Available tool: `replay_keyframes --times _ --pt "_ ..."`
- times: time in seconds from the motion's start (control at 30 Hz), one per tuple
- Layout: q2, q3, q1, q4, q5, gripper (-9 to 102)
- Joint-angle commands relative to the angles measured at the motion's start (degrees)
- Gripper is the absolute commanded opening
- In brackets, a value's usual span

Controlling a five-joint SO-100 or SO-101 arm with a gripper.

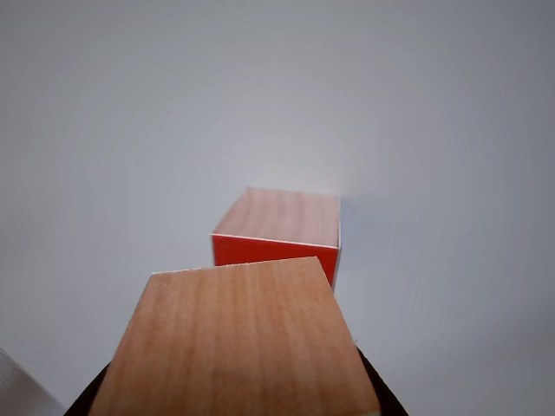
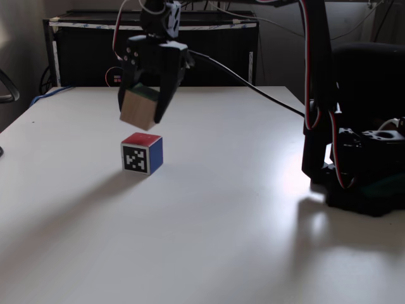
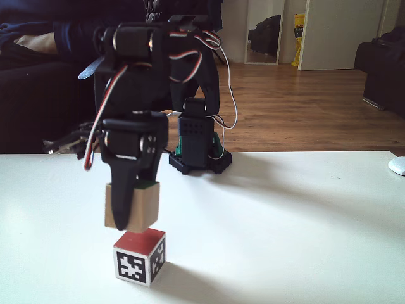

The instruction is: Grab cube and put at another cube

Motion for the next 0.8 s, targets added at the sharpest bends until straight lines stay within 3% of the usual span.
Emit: replay_keyframes --times 0.0,0.37,0.7,0.77 --pt "0.4 0.5 -0.8 -1.1 0.4 7" --pt "0.4 3.0 -1.8 -2.8 0.5 9" --pt "-0.7 3.2 -2.5 -2.7 1.1 24" --pt "-1.2 3.0 -2.7 -2.4 0.8 32"
